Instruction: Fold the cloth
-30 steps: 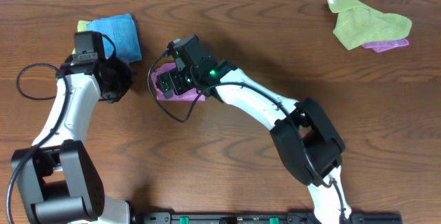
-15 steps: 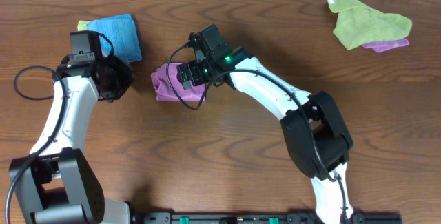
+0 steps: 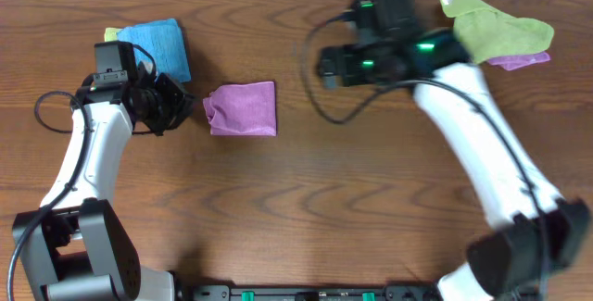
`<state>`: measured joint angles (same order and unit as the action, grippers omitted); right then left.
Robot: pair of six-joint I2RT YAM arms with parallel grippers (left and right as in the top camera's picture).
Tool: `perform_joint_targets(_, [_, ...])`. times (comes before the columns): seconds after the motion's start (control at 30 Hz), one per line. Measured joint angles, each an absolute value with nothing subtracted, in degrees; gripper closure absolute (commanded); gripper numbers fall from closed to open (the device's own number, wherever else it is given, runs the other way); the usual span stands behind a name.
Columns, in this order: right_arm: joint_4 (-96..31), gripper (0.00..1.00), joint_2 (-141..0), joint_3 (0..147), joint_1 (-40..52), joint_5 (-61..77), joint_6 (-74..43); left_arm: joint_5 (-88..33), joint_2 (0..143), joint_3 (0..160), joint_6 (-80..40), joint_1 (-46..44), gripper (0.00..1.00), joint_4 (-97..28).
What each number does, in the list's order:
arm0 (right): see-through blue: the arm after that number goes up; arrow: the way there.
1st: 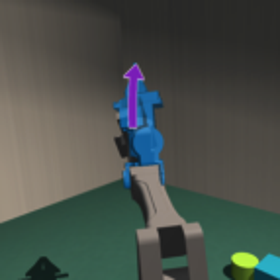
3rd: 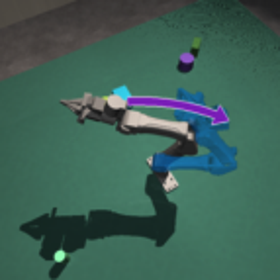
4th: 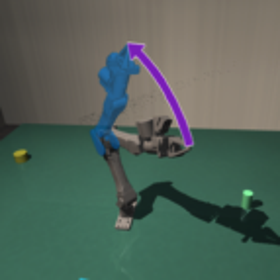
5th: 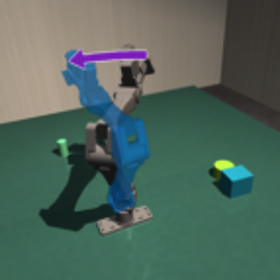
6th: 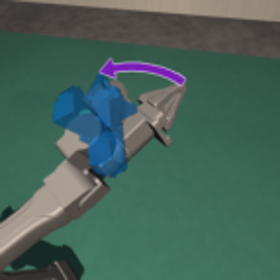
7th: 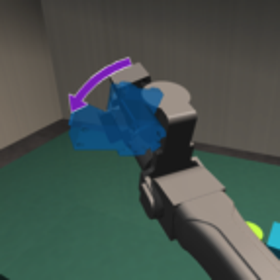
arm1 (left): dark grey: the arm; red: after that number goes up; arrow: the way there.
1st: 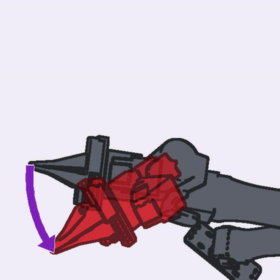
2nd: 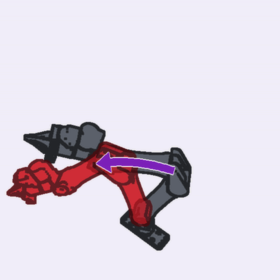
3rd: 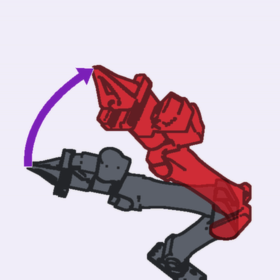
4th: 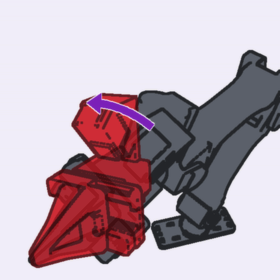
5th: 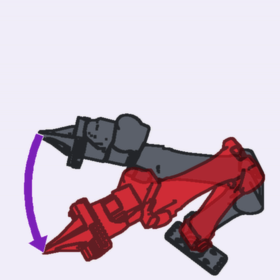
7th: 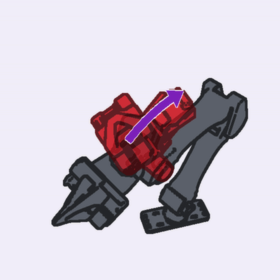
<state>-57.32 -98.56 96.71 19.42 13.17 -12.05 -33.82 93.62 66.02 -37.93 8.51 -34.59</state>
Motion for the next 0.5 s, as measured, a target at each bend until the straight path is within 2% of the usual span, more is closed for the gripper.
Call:
perform_joint_targets(0.1, [-63.2, 0.01, -94.8, 96.7, 17.2, 12.3, -7.5, -35.6, 93.6, 66.0, -37.7, 8.1, 0.61, -34.7])
perform_joint_targets(0.23, [-64.9, 0.01, -88.6, 93.6, 16.1, 9.4, -3.3, -36.3, 93.6, 66.0, -37.6, 5.8, 0.59, -34.7])
perform_joint_targets(0.5, [-60.5, 0.01, -61.2, 63.9, 6.7, 7.3, -0.6, -35.4, 93.5, 66.0, -37.7, -0.6, 0.58, -34.1])
